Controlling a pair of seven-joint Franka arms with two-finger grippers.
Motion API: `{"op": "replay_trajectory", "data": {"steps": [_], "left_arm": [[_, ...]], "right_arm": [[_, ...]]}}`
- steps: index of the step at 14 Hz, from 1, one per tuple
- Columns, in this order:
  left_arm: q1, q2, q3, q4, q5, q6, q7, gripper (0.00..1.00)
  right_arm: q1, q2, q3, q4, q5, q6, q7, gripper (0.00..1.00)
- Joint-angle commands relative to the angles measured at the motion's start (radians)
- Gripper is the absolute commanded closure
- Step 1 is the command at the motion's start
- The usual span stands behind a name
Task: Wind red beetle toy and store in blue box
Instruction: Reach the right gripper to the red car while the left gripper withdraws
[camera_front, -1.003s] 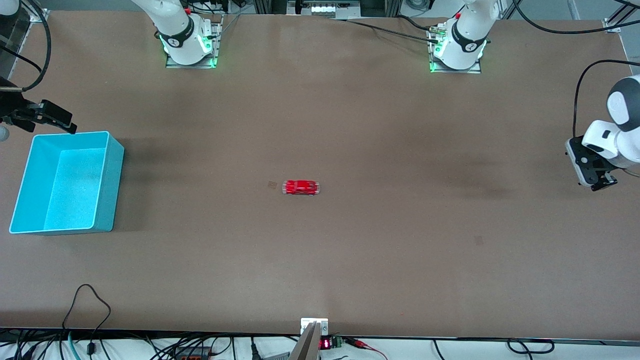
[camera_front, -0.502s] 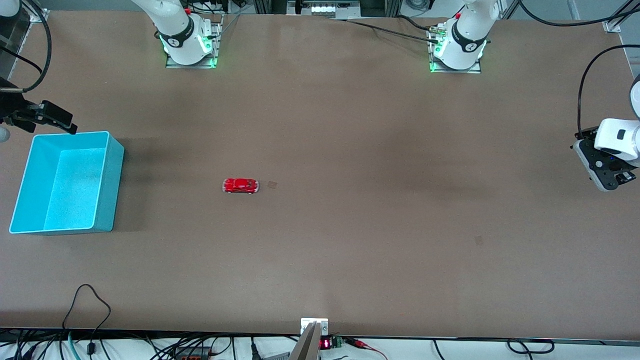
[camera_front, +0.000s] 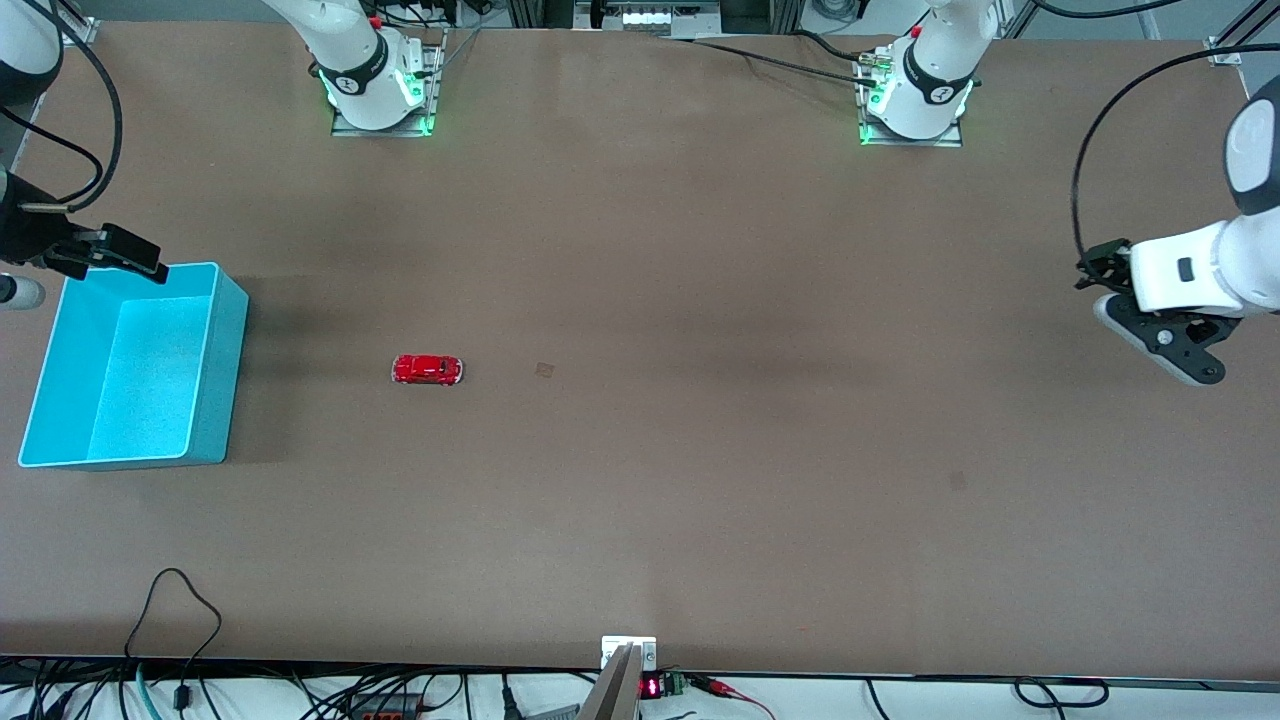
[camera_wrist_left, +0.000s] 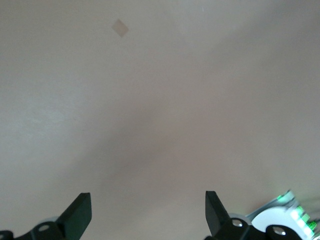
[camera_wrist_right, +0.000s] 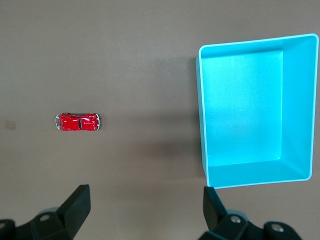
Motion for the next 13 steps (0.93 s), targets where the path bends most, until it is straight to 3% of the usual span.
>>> {"op": "replay_trajectory", "data": {"steps": [1, 5, 8, 10, 13], "left_arm": [[0.001, 0.021, -0.044, 0.115, -0.061, -0.110, -0.189, 0.00], [-0.089, 0.069, -0.044, 0.297, -0.096, -0.355, -0.441, 0.00], [-0.076, 0.066, -0.037, 0.319, -0.099, -0.368, -0.478, 0.00], [-0.060, 0.046, 0.004, 0.308, -0.099, -0.363, -0.475, 0.00], [-0.065, 0.054, 0.017, 0.327, -0.101, -0.371, -0.478, 0.00]], "right_arm": [[0.000, 0.014, 0.003, 0.006, 0.001, -0.001, -0.020, 0.00], [0.090, 0.069, 0.006, 0.009, 0.044, 0.040, -0.020, 0.00], [0.138, 0.137, 0.006, 0.009, 0.092, 0.098, -0.023, 0.00], [0.150, 0.169, 0.007, 0.012, 0.126, 0.098, -0.047, 0.00], [0.193, 0.247, 0.007, 0.062, 0.132, 0.103, -0.145, 0.00]]}}
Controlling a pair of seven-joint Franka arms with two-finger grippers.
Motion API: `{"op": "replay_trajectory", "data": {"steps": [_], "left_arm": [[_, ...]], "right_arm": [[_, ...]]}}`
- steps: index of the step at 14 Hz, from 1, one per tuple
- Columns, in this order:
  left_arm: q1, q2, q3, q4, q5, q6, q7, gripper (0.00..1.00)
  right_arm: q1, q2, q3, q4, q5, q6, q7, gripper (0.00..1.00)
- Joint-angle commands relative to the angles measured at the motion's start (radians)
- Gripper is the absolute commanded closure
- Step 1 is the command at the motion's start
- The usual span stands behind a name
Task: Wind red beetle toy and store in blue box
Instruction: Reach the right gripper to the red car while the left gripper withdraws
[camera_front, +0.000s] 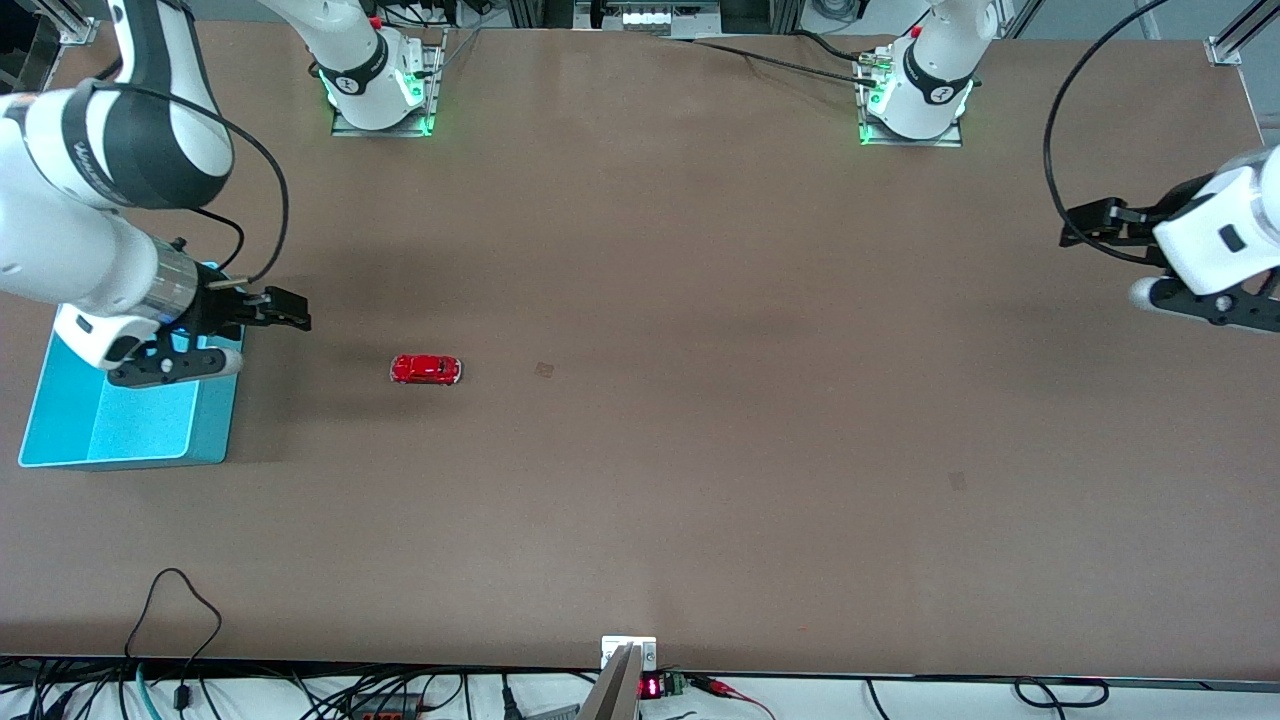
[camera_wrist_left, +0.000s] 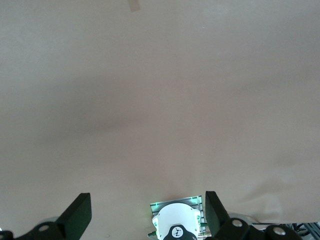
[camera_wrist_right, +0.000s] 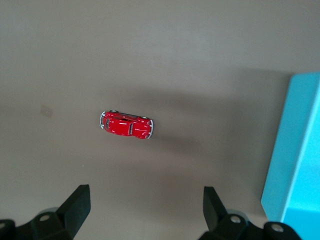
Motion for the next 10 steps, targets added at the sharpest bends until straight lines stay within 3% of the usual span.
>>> {"op": "replay_trajectory", "data": {"steps": [1, 2, 3, 5, 6, 8, 10], "left_arm": [[-0.017, 0.012, 0.008, 0.035, -0.004, -0.021, -0.011, 0.00], [-0.032, 0.012, 0.016, 0.035, -0.003, -0.020, -0.013, 0.00], [-0.063, 0.004, 0.066, 0.026, -0.005, 0.005, -0.016, 0.00], [-0.192, -0.037, 0.231, -0.032, -0.016, 0.115, -0.031, 0.00], [-0.218, -0.057, 0.270, -0.063, -0.049, 0.144, -0.040, 0.00], [-0.307, -0.158, 0.391, -0.227, -0.089, 0.269, -0.104, 0.00], [-0.335, -0.232, 0.444, -0.376, -0.091, 0.460, -0.129, 0.00]], "right_arm": [[0.030, 0.083, -0.007, 0.077, 0.025, 0.005, -0.106, 0.00], [0.031, 0.114, -0.002, 0.089, 0.052, 0.014, -0.159, 0.00], [0.039, 0.137, -0.001, 0.091, 0.100, 0.031, -0.226, 0.00], [0.051, 0.168, 0.008, 0.064, 0.106, 0.103, -0.349, 0.00], [0.050, 0.170, 0.013, 0.039, 0.105, 0.137, -0.418, 0.00], [0.051, 0.176, 0.013, -0.025, 0.103, 0.224, -0.567, 0.00], [0.056, 0.183, 0.019, -0.067, 0.102, 0.271, -0.670, 0.00]]}}
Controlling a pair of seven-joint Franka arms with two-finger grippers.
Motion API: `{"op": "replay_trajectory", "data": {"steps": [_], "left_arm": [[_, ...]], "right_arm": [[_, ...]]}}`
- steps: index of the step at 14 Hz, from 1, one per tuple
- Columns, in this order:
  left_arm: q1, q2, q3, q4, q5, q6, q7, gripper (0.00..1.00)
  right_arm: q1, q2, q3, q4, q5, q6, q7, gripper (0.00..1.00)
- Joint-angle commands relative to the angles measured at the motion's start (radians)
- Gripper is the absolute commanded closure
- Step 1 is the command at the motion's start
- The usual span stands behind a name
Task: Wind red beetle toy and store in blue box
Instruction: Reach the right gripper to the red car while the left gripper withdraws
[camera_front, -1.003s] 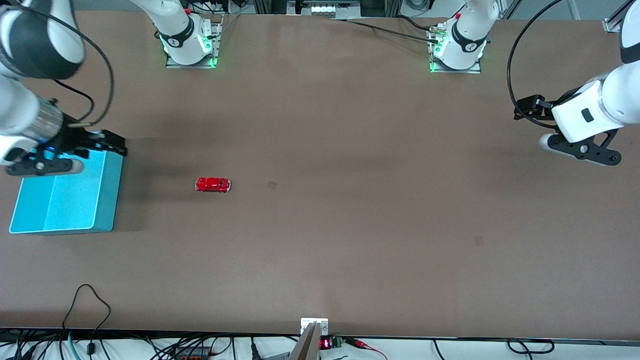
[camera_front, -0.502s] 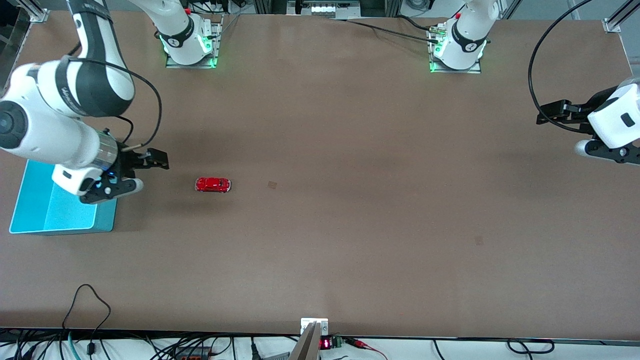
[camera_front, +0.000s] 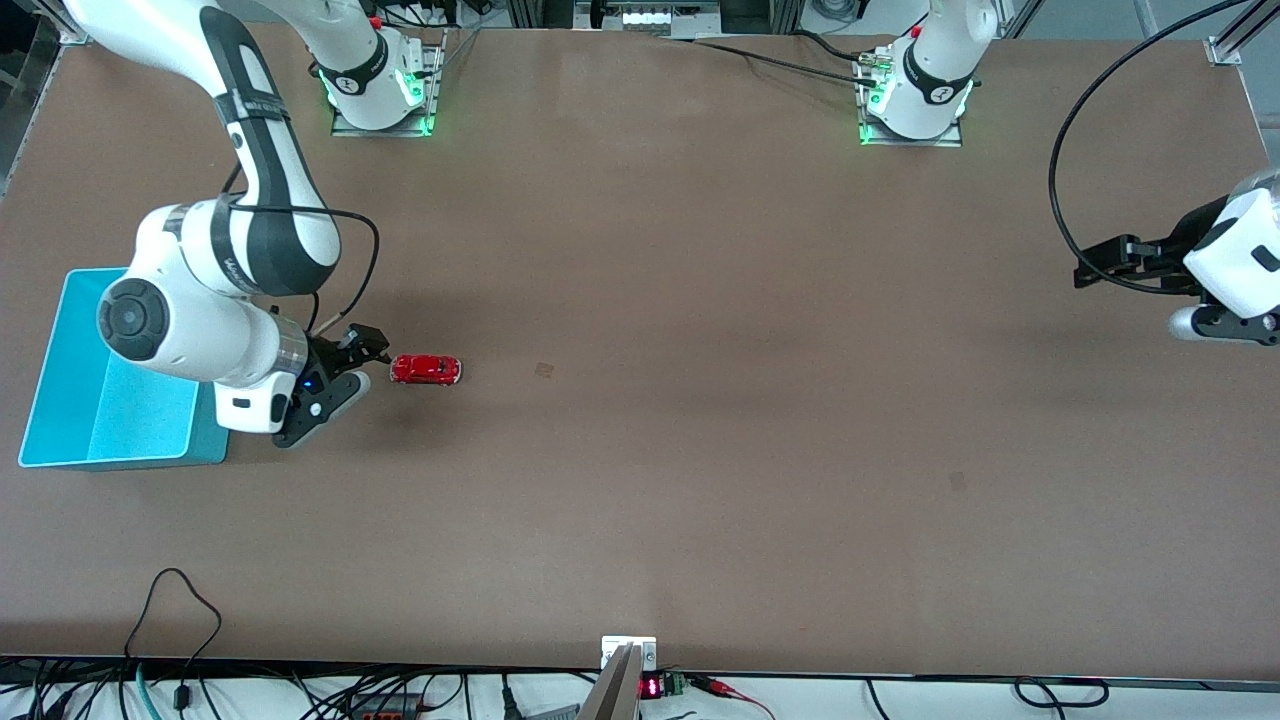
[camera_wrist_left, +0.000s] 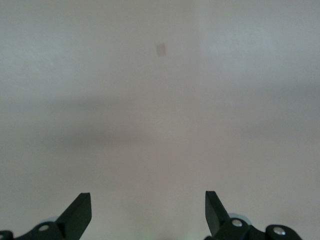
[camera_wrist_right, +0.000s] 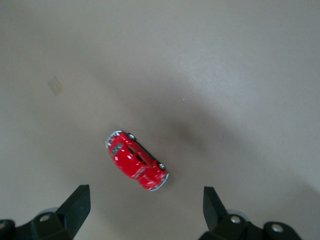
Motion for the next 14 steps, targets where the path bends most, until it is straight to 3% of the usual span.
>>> {"op": "replay_trajectory", "data": {"steps": [1, 6, 9, 14], "left_arm": [[-0.047, -0.146, 0.070, -0.237, -0.024, 0.217, -0.024, 0.00], [-0.088, -0.146, 0.074, -0.243, -0.022, 0.222, -0.041, 0.00], [-0.139, -0.148, 0.123, -0.242, -0.022, 0.213, -0.041, 0.00], [-0.131, -0.142, 0.128, -0.239, -0.019, 0.192, -0.036, 0.00]], "right_arm": [[0.003, -0.007, 0.025, -0.067, 0.012, 0.044, -0.139, 0.00], [0.034, 0.025, 0.073, -0.099, -0.141, 0.146, -0.191, 0.00], [0.046, 0.068, 0.074, -0.107, -0.148, 0.195, -0.214, 0.00], [0.046, 0.074, 0.074, -0.173, -0.148, 0.258, -0.289, 0.00]]}}
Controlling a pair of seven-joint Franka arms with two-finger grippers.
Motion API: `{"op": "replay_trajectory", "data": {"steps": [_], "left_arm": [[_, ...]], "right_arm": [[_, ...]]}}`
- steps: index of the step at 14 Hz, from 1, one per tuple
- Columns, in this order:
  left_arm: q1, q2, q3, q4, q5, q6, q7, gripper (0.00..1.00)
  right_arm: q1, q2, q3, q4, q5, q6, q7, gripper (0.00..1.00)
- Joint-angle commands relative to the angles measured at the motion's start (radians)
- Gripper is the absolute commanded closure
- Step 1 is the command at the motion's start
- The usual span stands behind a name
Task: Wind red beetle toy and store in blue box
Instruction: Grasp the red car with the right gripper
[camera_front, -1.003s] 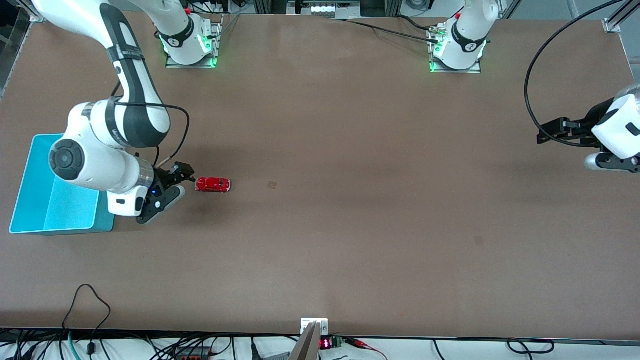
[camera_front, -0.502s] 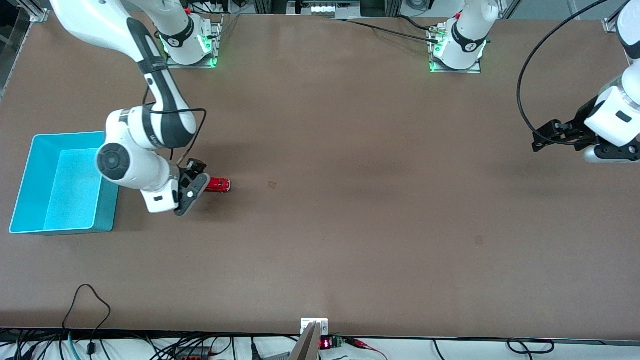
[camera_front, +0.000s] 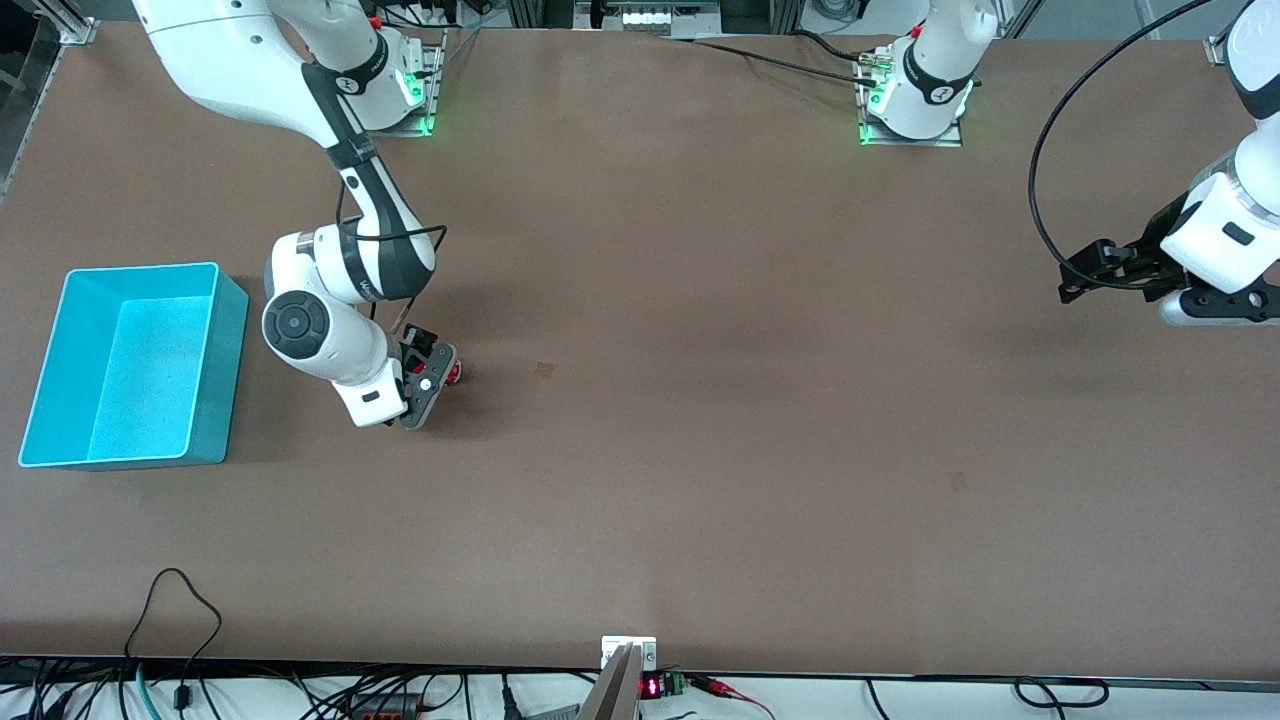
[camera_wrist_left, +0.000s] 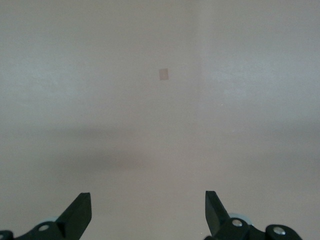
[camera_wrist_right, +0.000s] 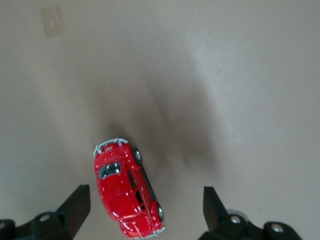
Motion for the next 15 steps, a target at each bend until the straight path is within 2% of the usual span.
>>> {"op": "replay_trajectory", "data": {"steps": [1, 4, 6, 10, 13, 14, 15], "left_arm": [[-0.006, -0.023, 0.010, -0.012, -0.008, -0.053, -0.001, 0.00], [0.072, -0.049, -0.058, -0.008, -0.002, -0.109, 0.001, 0.00], [0.075, -0.065, -0.052, -0.006, -0.002, -0.157, 0.009, 0.00], [0.086, -0.059, -0.056, 0.009, -0.002, -0.161, 0.010, 0.00], [0.103, -0.055, -0.061, 0.008, -0.005, -0.159, 0.010, 0.00], [0.106, -0.055, -0.073, 0.009, -0.005, -0.161, 0.010, 0.00], [0.108, -0.055, -0.078, 0.009, -0.005, -0.161, 0.010, 0.00]], "right_arm": [[-0.004, -0.022, 0.002, -0.048, -0.010, 0.016, -0.063, 0.00], [-0.002, -0.034, 0.003, -0.073, -0.010, 0.021, -0.080, 0.00], [0.000, -0.030, 0.003, -0.081, -0.010, 0.027, -0.101, 0.00], [-0.002, -0.023, 0.003, -0.101, -0.012, 0.047, -0.112, 0.00], [0.003, -0.013, 0.026, -0.121, -0.010, 0.122, -0.129, 0.00], [0.007, -0.013, 0.029, -0.125, -0.010, 0.130, -0.129, 0.02], [0.009, -0.008, 0.029, -0.125, -0.010, 0.127, -0.132, 0.09]]}}
